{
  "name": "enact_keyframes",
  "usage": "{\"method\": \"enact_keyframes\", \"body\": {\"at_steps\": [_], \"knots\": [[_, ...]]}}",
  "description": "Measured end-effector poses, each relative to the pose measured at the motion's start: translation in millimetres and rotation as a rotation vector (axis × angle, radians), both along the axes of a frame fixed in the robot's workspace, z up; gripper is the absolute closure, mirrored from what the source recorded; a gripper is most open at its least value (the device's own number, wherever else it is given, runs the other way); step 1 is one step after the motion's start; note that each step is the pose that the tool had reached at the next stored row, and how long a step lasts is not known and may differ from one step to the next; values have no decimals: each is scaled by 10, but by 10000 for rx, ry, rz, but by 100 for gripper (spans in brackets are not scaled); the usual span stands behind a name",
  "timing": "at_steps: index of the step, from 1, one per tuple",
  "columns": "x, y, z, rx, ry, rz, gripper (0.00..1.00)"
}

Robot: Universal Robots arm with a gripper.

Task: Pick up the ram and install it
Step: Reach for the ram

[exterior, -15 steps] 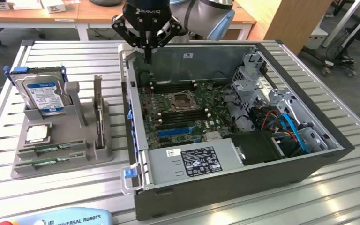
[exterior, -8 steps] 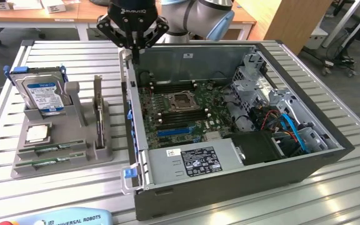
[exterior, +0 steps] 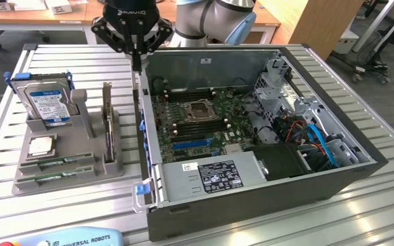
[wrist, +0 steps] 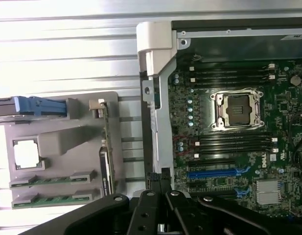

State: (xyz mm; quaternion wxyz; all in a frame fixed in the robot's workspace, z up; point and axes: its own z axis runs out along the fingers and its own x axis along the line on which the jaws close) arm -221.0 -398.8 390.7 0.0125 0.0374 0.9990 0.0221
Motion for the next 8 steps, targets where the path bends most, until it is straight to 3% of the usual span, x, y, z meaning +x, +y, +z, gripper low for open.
{"method": "enact_keyframes", "body": {"at_steps": [8], "knots": [[-246,0,-18,0,0,0,90]]}}
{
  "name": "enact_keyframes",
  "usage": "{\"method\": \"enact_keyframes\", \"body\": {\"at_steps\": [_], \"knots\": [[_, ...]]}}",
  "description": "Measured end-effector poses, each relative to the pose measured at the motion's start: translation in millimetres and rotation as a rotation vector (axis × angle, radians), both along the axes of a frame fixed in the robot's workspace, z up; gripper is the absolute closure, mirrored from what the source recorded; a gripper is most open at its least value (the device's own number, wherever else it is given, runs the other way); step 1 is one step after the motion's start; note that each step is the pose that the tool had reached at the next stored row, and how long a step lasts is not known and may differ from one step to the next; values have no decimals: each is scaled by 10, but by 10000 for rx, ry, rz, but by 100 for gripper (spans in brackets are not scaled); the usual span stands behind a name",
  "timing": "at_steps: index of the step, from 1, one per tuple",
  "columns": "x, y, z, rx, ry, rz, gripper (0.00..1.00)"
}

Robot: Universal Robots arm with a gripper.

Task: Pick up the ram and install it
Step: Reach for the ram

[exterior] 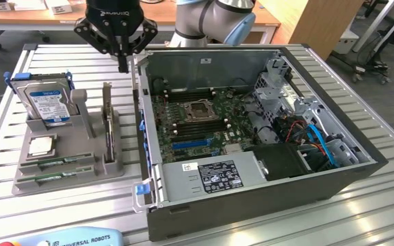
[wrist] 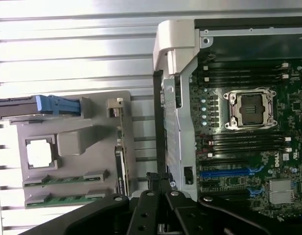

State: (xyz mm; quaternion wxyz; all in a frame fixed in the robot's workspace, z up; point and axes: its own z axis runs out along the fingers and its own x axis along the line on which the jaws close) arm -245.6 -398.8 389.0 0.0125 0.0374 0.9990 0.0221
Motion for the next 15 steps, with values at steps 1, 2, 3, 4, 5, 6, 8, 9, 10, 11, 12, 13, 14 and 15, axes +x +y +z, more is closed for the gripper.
{"method": "enact_keyframes", "body": {"at_steps": [1,2,3,4,5,6,8,9,10,11,12,13,14,15], "knots": [[-26,0,-2,-1,0,0,90],[-50,0,-4,0,1,1,90],[-75,0,-6,0,0,0,90],[-105,0,-8,-1,1,-1,90],[-134,0,-10,0,1,-1,90],[-162,0,-12,0,0,-1,90],[-223,0,-16,0,0,0,90],[-256,0,-17,0,1,1,90],[-286,0,-19,0,1,0,90],[-320,0,-21,0,0,-1,90],[-361,0,-23,0,0,-1,90],[-402,0,-24,0,0,-1,90],[-437,0,-25,0,0,0,90],[-473,0,-26,-1,1,0,90]]}}
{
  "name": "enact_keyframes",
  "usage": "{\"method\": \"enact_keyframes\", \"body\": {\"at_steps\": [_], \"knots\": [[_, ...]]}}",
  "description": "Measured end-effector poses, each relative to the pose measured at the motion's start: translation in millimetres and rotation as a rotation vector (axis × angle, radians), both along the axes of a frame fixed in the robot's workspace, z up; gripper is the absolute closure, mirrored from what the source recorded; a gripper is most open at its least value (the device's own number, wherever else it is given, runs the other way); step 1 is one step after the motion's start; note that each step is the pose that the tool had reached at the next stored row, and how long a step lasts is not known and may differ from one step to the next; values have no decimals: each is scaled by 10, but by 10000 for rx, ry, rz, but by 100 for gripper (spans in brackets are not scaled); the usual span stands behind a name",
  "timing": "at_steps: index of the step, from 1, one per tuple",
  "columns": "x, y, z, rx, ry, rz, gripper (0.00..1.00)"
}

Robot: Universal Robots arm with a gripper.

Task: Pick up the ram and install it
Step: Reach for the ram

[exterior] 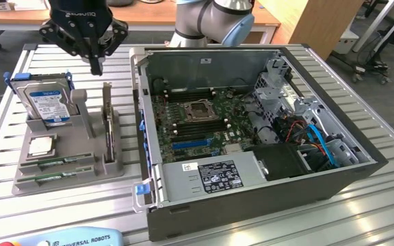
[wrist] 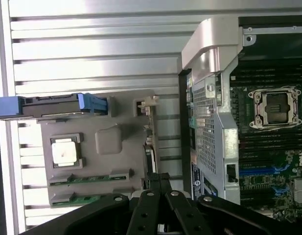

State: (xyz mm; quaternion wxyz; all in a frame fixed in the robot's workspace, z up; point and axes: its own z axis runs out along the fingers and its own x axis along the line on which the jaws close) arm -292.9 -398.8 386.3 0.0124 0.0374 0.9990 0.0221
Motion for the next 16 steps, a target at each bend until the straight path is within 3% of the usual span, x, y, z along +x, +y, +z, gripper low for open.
{"method": "enact_keyframes", "body": {"at_steps": [16], "knots": [[-515,0,-24,1,-1,-1,90]]}}
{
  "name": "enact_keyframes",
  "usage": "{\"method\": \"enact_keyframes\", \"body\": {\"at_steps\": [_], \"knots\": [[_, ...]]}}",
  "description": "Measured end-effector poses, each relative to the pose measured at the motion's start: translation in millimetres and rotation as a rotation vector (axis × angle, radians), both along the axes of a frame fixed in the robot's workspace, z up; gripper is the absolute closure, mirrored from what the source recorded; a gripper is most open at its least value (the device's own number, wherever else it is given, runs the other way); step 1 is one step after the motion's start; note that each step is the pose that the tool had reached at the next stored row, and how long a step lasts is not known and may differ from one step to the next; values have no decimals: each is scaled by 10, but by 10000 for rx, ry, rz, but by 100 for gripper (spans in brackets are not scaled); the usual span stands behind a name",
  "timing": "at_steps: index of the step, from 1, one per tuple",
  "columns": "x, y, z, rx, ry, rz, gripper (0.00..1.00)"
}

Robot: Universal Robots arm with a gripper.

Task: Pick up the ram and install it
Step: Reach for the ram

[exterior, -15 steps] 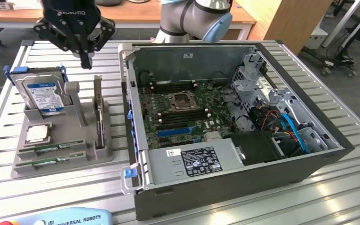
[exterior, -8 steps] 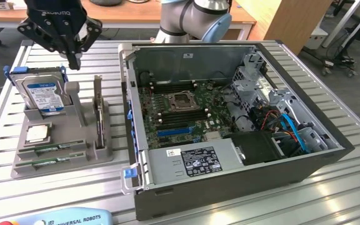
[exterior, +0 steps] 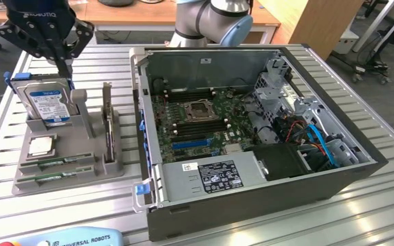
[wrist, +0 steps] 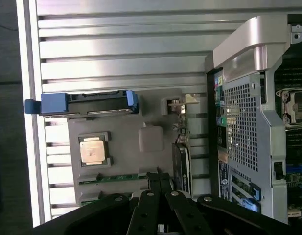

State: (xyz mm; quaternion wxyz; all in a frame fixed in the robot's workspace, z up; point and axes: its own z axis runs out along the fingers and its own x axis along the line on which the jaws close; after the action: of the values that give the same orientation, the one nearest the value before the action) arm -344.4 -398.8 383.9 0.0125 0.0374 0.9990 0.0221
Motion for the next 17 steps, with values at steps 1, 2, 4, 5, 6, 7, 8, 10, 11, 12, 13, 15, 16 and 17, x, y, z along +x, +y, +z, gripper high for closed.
{"method": "enact_keyframes", "body": {"at_steps": [1,2,4,5,6,7,8,10,11,12,13,15,16,17], "knots": [[-27,0,-1,0,0,1,90],[-53,0,-2,0,0,0,90],[-98,0,-5,-1,0,-1,90],[-118,0,-5,-1,1,0,90],[-141,0,-7,-1,1,0,90],[-162,0,-8,-1,1,0,90],[-183,0,-9,0,0,-1,90],[-227,0,-11,-1,1,0,90],[-249,0,-12,-1,1,1,90],[-272,0,-13,-1,2,0,90],[-294,0,-13,-1,2,1,90],[-329,0,-15,-1,1,0,90],[-334,0,-16,0,0,0,90],[-334,0,-16,0,0,1,90]]}}
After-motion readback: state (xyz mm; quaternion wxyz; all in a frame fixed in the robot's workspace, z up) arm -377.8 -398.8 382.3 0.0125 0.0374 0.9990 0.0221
